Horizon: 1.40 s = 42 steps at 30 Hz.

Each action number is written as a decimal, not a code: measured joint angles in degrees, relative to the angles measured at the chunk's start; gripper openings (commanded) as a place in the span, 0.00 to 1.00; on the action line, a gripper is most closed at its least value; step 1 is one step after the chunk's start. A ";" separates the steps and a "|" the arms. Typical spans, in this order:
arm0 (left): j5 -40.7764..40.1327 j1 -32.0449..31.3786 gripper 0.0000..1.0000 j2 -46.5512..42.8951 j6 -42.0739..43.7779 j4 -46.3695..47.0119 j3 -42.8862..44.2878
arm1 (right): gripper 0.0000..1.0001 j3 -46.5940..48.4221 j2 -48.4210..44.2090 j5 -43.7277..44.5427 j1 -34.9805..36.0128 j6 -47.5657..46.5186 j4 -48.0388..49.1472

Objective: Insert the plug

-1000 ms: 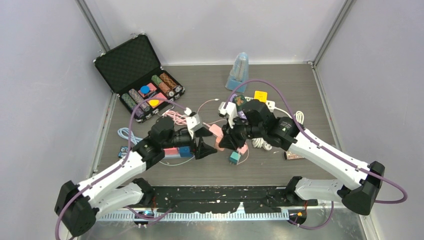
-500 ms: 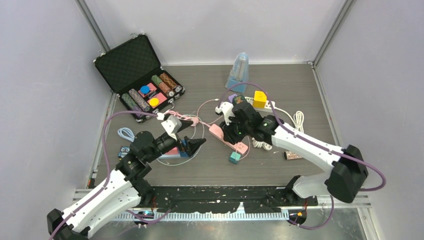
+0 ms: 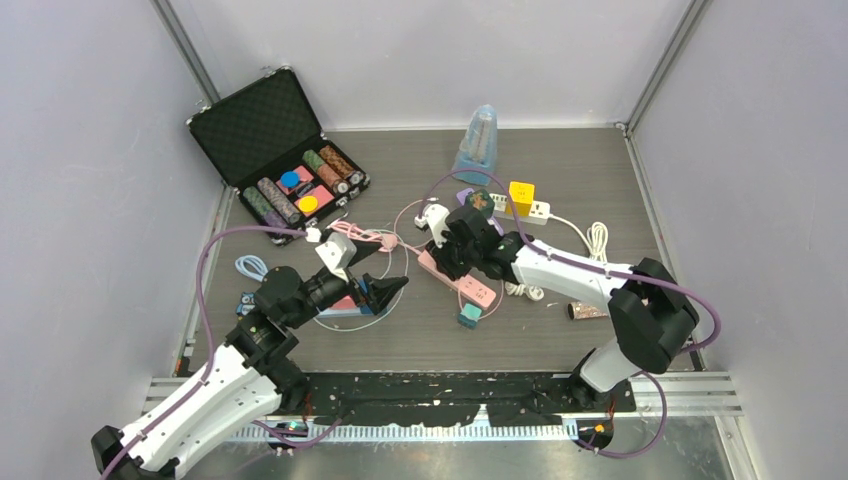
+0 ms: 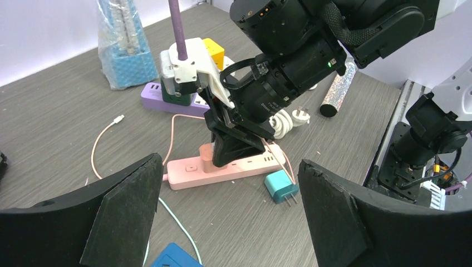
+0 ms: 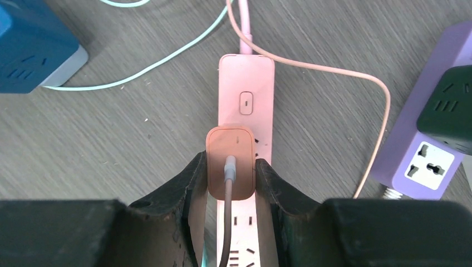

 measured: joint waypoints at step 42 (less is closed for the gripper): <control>-0.22 0.00 0.91 0.07 -0.20 -0.35 -0.02 | 0.06 -10.45 0.92 0.52 -1.18 8.70 18.03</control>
